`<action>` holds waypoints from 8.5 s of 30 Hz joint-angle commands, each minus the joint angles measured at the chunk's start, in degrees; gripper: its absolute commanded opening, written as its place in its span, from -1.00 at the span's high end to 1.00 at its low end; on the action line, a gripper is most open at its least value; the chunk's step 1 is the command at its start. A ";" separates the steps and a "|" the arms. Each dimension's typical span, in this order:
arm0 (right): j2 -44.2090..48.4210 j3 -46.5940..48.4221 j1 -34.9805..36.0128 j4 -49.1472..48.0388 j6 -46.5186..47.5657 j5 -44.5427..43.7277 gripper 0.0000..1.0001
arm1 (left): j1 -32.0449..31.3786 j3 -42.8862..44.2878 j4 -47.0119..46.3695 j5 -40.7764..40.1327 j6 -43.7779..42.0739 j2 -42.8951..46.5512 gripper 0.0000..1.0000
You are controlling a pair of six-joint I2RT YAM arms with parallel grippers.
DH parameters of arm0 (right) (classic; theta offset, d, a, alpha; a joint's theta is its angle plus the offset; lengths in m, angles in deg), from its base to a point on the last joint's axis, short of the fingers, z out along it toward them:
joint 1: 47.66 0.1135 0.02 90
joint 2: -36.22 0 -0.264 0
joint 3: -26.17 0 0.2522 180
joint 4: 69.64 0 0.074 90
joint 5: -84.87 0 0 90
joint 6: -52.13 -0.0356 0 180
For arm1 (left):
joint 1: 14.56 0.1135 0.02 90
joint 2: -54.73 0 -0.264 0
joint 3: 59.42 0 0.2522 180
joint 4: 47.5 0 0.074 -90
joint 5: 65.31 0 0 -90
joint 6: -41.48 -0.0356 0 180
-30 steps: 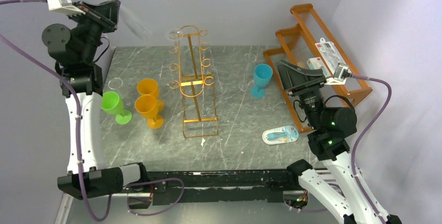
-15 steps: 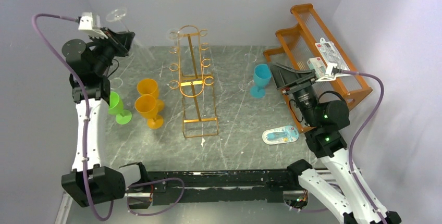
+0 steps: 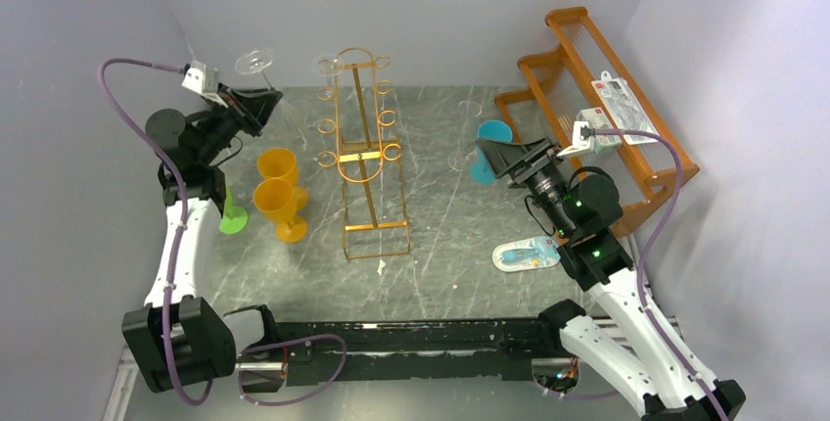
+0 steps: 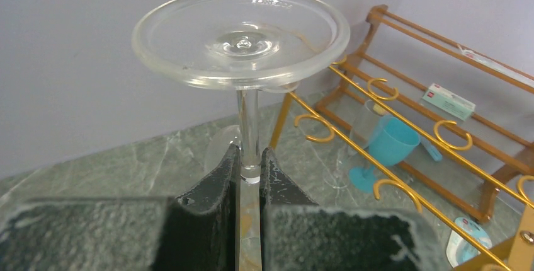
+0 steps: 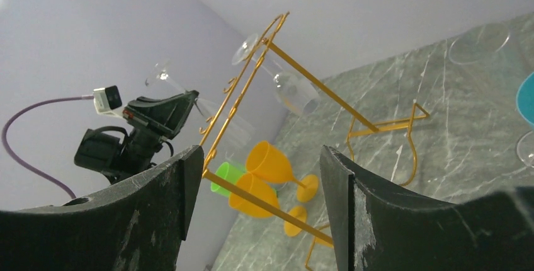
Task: Place the wine glass upside down on the wine glass rack
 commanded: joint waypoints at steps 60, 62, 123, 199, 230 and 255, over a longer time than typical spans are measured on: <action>0.58 -2.07 -0.13 -0.41 -0.89 3.11 -0.43 | -15.40 -6.25 -9.84 -1.43 -19.44 -6.90 0.90; 0.64 -2.12 -0.10 -0.39 -0.84 3.11 -0.43 | -15.48 -5.91 -8.78 -1.12 -20.27 -7.19 0.90; 1.27 -1.84 -0.08 0.46 -0.58 3.03 -0.43 | -16.91 -5.35 7.04 -13.74 -20.35 -1.93 -0.17; -20.35 22.20 1.67 17.36 23.65 -1.77 1.00 | -19.06 17.15 40.80 -26.63 -5.20 24.62 -0.82; -16.61 12.02 18.53 -42.41 21.93 -7.56 1.00 | -41.06 6.24 -9.79 -28.70 43.58 6.97 -0.62; -17.56 10.54 23.28 -43.04 21.80 3.94 1.00 | -56.73 0.07 -38.31 -51.55 40.37 0.17 -0.40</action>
